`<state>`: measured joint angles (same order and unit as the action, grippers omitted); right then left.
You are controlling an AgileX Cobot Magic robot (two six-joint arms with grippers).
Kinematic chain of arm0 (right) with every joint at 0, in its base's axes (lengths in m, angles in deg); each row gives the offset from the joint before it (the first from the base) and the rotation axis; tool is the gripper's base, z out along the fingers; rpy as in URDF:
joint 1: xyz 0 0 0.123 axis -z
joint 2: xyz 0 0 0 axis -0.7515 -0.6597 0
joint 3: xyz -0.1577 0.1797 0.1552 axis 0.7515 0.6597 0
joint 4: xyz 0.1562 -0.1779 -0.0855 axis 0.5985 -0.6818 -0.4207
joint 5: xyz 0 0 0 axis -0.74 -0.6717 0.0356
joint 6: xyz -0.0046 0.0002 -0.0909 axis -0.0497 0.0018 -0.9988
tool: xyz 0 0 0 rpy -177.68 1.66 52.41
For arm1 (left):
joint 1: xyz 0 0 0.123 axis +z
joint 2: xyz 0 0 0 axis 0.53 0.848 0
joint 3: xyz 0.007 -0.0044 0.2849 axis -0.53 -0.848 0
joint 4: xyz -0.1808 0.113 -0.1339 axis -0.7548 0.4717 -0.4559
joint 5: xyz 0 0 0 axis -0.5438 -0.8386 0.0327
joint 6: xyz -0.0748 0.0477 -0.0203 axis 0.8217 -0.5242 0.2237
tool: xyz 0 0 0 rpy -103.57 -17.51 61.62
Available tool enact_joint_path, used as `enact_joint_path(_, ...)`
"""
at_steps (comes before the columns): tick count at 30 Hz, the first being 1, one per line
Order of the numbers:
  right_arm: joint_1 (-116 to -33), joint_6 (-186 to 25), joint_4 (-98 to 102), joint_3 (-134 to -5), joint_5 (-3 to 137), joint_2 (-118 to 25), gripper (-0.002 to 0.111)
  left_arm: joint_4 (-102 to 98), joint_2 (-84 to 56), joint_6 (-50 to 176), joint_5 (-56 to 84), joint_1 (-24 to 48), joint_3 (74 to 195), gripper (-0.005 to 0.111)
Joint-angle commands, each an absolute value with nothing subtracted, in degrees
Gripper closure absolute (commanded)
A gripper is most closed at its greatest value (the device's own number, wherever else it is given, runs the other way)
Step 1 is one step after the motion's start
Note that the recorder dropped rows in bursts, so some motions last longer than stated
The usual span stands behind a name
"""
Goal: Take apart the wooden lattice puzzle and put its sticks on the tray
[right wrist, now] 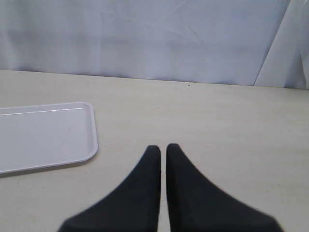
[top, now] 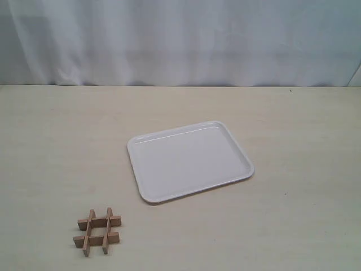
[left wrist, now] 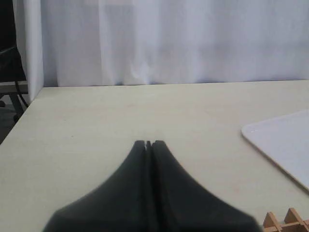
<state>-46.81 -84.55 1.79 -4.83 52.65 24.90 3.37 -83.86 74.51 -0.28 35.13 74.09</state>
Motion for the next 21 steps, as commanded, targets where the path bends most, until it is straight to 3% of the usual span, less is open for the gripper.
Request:
enact_joint_path(1, -46.83, -84.92, 1.81, -4.67, 53.39, 25.2, 0.104, 3.27, -83.88, 74.41, 0.33, 33.62, 73.99, 0.107)
enact_joint_path(21, -46.83, -84.92, 1.81, -4.67, 53.49, 25.2, 0.104, 3.27, -83.88, 74.41, 0.33, 33.27, 73.99, 0.107)
